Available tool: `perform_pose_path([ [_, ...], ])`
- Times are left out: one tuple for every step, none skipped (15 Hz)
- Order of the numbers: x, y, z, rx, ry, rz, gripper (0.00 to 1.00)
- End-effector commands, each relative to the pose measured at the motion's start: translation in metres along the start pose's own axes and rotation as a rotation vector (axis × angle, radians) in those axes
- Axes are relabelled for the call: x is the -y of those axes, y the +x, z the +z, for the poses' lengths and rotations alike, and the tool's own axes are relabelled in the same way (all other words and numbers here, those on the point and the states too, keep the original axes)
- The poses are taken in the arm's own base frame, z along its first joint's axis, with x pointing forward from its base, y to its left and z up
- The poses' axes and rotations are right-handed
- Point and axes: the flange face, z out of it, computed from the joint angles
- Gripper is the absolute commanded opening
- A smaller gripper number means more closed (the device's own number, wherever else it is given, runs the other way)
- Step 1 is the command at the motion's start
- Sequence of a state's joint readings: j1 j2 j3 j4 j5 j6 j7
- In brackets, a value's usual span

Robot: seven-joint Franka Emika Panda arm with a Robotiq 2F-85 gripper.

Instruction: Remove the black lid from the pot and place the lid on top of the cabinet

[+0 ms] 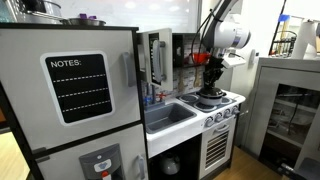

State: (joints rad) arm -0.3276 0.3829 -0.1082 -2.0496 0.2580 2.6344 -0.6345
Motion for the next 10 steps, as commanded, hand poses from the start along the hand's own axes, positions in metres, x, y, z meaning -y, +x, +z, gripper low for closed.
perform_pose_path([
  [-0.005, 0.005, 0.001, -0.007, -0.009, -0.008, 0.08],
  [-0.005, 0.005, 0.001, -0.008, -0.010, -0.008, 0.08],
  [-0.005, 0.006, 0.001, -0.008, -0.011, -0.008, 0.08],
  [-0.005, 0.006, 0.001, -0.007, -0.013, -0.008, 0.08],
  [-0.005, 0.006, 0.000, -0.006, -0.015, -0.009, 0.08],
  [-0.005, 0.007, -0.002, 0.001, -0.021, -0.003, 0.08],
  [-0.005, 0.008, -0.005, 0.001, -0.029, 0.005, 0.08],
  [-0.005, 0.010, -0.010, 0.007, -0.037, 0.012, 0.08],
  [-0.006, 0.012, -0.014, 0.010, -0.048, 0.015, 0.08],
  [-0.006, 0.014, -0.019, 0.010, -0.062, 0.018, 0.08],
])
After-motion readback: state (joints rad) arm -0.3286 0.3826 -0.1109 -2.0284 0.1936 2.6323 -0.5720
